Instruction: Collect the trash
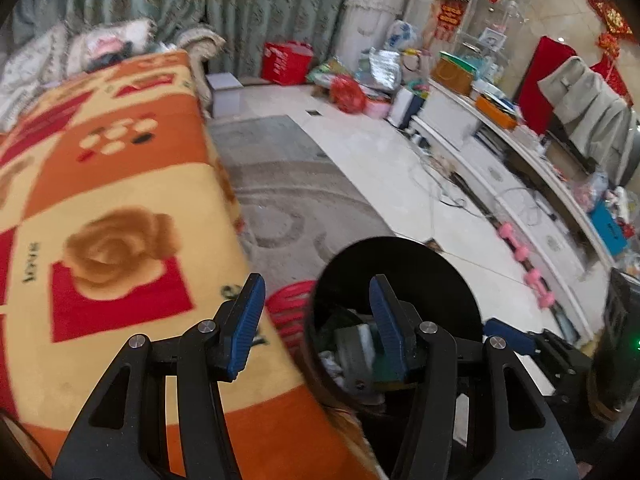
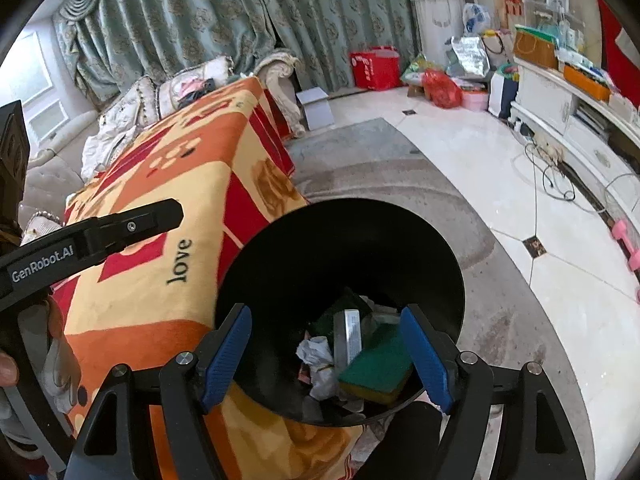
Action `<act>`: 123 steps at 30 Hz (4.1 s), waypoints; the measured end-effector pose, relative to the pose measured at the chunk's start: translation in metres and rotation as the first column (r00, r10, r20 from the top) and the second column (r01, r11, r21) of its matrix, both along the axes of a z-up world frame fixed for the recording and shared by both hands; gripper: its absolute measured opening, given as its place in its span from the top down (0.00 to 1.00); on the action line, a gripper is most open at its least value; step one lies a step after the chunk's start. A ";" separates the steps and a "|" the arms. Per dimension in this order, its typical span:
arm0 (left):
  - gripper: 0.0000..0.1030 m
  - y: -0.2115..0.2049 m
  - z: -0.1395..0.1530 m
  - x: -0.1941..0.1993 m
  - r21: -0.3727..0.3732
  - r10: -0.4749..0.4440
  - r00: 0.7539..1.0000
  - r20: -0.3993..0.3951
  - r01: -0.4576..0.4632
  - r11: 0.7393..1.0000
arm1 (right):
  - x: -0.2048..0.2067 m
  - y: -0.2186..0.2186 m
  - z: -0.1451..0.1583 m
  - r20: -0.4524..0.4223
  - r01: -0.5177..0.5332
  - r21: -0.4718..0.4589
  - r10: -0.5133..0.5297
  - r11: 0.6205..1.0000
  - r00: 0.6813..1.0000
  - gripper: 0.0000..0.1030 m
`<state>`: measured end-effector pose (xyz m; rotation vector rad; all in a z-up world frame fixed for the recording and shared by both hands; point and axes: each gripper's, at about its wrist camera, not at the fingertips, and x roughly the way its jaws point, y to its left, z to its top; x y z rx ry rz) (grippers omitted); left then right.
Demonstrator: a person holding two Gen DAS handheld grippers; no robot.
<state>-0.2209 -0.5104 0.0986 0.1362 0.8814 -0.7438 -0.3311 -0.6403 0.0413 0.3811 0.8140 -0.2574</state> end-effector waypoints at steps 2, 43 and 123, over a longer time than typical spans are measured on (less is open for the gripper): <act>0.49 0.005 0.004 -0.004 0.006 0.017 1.000 0.026 -0.017 1.000 | -0.001 0.007 0.004 0.009 -0.002 -0.020 0.002 1.000 1.000 0.28; 0.49 0.113 0.050 -0.053 -0.064 0.130 0.964 0.233 -0.118 0.991 | -0.027 0.102 0.077 0.222 0.104 -0.200 -0.059 0.974 0.973 0.26; 0.48 0.112 0.033 -0.054 -0.055 0.128 0.977 0.170 -0.121 0.991 | -0.016 0.099 0.068 0.178 0.092 -0.185 -0.058 0.978 0.982 0.20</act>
